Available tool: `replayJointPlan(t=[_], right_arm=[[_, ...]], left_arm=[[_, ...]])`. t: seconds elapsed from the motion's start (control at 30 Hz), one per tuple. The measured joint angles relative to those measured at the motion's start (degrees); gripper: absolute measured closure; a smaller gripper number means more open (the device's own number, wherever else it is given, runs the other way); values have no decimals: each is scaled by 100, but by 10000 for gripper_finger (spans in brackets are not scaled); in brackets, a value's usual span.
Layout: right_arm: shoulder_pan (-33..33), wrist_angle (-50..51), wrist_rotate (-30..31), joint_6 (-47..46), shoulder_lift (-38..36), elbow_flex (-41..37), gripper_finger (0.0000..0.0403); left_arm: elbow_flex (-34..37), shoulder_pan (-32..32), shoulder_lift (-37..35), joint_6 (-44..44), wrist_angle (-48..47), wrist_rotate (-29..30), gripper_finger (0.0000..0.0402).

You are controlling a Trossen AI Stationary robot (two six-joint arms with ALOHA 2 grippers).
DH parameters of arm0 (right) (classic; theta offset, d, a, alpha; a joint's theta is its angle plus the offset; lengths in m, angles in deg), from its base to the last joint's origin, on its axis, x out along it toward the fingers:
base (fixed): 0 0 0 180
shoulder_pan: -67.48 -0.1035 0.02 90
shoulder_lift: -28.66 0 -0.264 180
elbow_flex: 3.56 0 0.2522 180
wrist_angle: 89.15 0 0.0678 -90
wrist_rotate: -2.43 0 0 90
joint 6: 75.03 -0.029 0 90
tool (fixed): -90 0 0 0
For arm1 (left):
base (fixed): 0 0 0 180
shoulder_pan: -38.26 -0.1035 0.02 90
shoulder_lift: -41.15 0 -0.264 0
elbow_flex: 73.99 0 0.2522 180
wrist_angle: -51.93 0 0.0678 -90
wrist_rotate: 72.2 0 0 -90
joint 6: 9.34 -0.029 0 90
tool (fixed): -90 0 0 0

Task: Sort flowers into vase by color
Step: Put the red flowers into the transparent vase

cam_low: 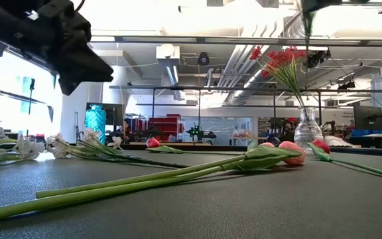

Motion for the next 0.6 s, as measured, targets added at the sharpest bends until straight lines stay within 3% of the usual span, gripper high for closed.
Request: replayJointPlan(t=[0.3, 0.6], right_arm=[[1143, -158, 410, 43, -1017, -986, 403], [1655, -1057, 411, 121, -1135, -1385, 403]], left_arm=[[0, -611, 0, -2, 381, 18, 328], [0, -1138, 0, 0, 377, -54, 328]])
